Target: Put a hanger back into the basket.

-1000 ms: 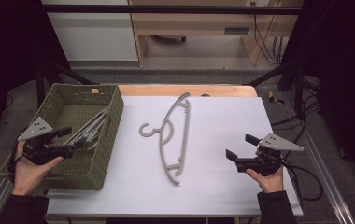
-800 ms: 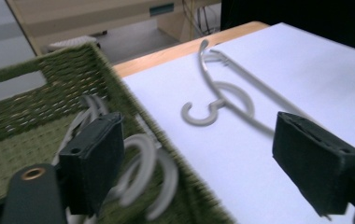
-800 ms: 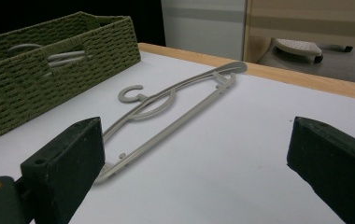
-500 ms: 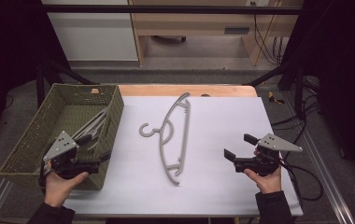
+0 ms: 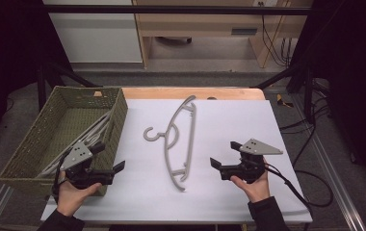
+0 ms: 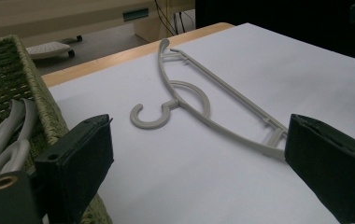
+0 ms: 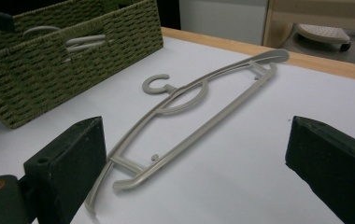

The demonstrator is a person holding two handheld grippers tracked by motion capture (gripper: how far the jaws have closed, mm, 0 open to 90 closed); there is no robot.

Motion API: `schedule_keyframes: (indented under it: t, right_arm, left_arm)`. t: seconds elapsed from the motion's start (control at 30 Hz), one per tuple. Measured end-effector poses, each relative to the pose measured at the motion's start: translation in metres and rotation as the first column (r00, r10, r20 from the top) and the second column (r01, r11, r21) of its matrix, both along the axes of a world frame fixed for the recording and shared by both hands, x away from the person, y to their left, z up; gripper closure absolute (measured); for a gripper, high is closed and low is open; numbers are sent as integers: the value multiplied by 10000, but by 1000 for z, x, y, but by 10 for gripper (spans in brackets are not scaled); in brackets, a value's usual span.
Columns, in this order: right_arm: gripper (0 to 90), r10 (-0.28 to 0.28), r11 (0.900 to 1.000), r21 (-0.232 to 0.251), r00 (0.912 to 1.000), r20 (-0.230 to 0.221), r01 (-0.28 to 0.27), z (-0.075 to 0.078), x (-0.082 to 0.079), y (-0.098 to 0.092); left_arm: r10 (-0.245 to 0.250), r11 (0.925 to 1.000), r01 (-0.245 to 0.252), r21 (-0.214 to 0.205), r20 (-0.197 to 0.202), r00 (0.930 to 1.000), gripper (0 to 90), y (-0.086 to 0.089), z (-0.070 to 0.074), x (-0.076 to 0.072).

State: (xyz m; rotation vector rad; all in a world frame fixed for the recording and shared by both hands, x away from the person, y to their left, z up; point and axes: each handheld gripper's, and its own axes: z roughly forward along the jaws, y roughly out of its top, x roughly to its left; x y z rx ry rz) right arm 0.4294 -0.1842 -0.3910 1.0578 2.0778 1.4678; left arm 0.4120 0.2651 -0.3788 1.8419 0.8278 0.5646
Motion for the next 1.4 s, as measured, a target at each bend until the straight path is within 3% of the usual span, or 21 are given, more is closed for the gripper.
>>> schedule_keyframes:
  t: [0.17, 0.47, 0.57, 0.63, 0.8, 0.93, 1.03, 1.23, 1.37, 1.4]
  right_arm:
    - [67, 120, 9999, -63, 9995, -293, -122, -9, 5, 17]
    - [100, 479, 9947, -863, 9946, -926, -559, -30, 17, 54]
    - [126, 729, 9916, -973, 9900, -1209, -849, -37, 20, 67]
    - [160, 820, 9851, -1391, 9871, -1378, -1013, -42, 22, 77]
    - [204, 907, 9741, -1870, 9773, -1913, -1270, -58, 25, 94]
    - [256, 1228, 9724, -1683, 9677, -2202, -1617, -67, 25, 104]
    - [295, 1401, 9633, -1966, 9669, -2133, -1830, -69, 24, 111]
    - [431, 1792, 9424, -2371, 9547, -2376, -2359, -77, 18, 125]
    - [562, 2162, 9237, -2533, 9368, -2751, -2875, -81, 14, 132]
    - [593, 2067, 9255, -2514, 9338, -2920, -2834, -83, 14, 134]
  left_arm:
    - [-51, 10000, 51, -57, -45, 10000, 75, -1, -1, 0]
    - [-153, 9999, 153, 37, -39, 9999, 76, -5, -1, -1]
    - [-160, 9999, 160, 12, -33, 9999, 76, -5, -1, -1]
    - [-147, 9999, 147, -33, -22, 9999, 76, -4, 0, -1]
    - [-67, 10000, 68, -12, 70, 10000, 77, -2, 2, -2]
    - [-17, 10000, 17, -14, 42, 10000, 77, -1, 2, -1]
    - [-15, 10000, 15, 16, 27, 10000, 77, -1, 1, -1]
    - [66, 9999, -65, -92, 112, 9999, 80, 2, 4, -2]
    - [63, 9999, -62, -94, 133, 9999, 81, 3, 5, -3]
    - [68, 9999, -67, -85, 140, 9999, 81, 3, 5, -3]
